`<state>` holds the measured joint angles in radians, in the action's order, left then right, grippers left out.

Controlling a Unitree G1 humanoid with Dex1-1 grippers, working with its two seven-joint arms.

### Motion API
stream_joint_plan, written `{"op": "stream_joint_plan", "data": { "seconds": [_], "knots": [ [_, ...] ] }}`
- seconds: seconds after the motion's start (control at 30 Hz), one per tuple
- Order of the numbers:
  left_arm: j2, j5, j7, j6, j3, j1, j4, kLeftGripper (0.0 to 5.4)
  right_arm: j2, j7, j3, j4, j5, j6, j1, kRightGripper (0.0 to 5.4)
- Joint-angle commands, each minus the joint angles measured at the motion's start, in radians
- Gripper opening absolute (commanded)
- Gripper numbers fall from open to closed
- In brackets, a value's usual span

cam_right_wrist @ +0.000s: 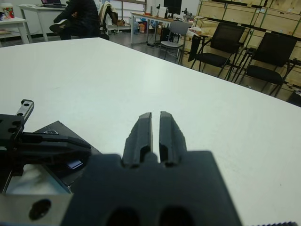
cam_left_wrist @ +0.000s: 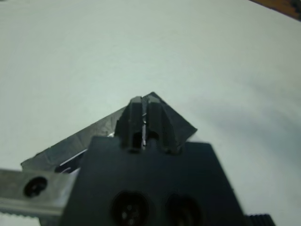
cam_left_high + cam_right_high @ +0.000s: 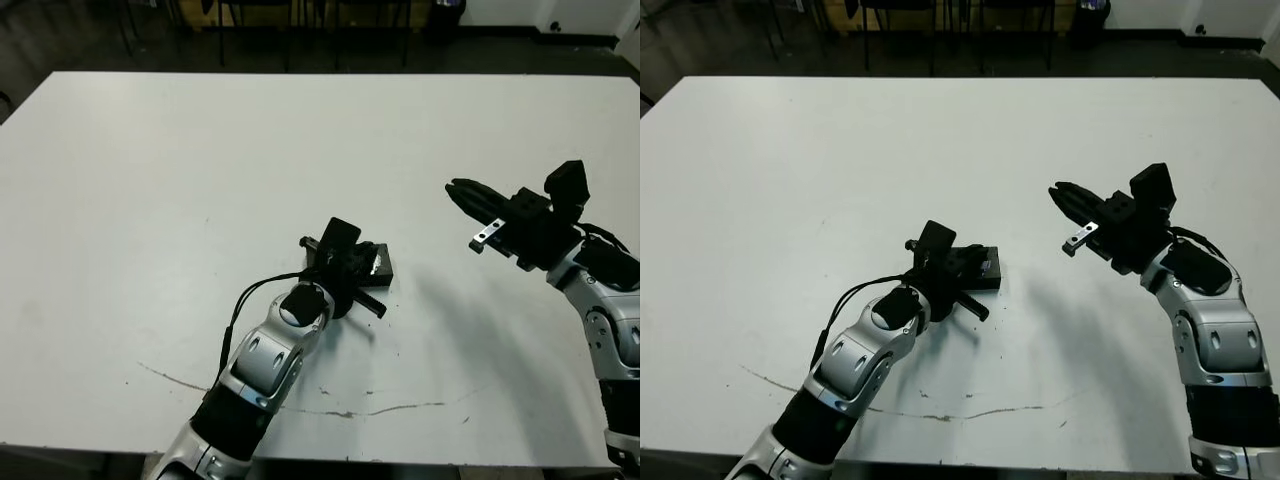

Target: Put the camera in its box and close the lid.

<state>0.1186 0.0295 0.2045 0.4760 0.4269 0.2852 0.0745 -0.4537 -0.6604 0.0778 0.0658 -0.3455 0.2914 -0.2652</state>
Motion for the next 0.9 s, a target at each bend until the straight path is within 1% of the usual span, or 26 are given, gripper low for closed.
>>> {"op": "stream_joint_plan", "data": {
  "seconds": [0.03,0.17,0.23,0.33,0.4,0.5,0.67,0.73,0.8,0.83,0.9],
  "knots": [
    [-0.066,0.002,0.048,0.077,-0.002,-0.095,0.080,0.01,0.016,0.025,0.001,0.026,0.000,0.009,0.031,0.00],
    [-0.097,0.062,0.069,0.065,-0.107,-0.152,-0.061,0.01,0.025,0.028,0.016,0.066,-0.014,-0.009,0.056,0.00],
    [-0.107,0.108,0.071,0.102,-0.172,-0.170,-0.141,0.01,0.035,0.026,0.023,0.079,-0.029,-0.014,0.069,0.00],
    [-0.126,0.182,0.073,0.103,-0.282,-0.197,-0.257,0.01,0.049,0.036,0.023,0.106,-0.032,-0.027,0.094,0.00],
    [-0.154,0.229,0.084,0.091,-0.357,-0.218,-0.343,0.01,0.058,0.040,0.022,0.124,-0.040,-0.029,0.109,0.00],
    [-0.193,0.275,0.100,0.059,-0.430,-0.251,-0.449,0.01,0.068,0.058,0.020,0.158,-0.045,-0.015,0.125,0.00],
    [-0.224,0.357,0.113,-0.023,-0.537,-0.303,-0.582,0.01,0.087,0.122,0.004,0.228,-0.007,-0.021,0.163,0.00],
    [-0.231,0.359,0.123,-0.091,-0.556,-0.312,-0.599,0.01,0.096,0.158,-0.002,0.252,0.008,-0.010,0.173,0.00],
    [-0.232,0.329,0.123,-0.193,-0.568,-0.322,-0.599,0.01,0.107,0.183,-0.008,0.255,0.022,-0.015,0.178,0.00],
    [-0.226,0.310,0.110,-0.239,-0.573,-0.326,-0.597,0.01,0.113,0.194,-0.010,0.252,0.029,-0.020,0.179,0.00],
    [-0.214,0.234,0.067,-0.348,-0.574,-0.334,-0.572,0.01,0.127,0.216,-0.014,0.242,0.041,-0.031,0.182,0.00]
  ]
}}
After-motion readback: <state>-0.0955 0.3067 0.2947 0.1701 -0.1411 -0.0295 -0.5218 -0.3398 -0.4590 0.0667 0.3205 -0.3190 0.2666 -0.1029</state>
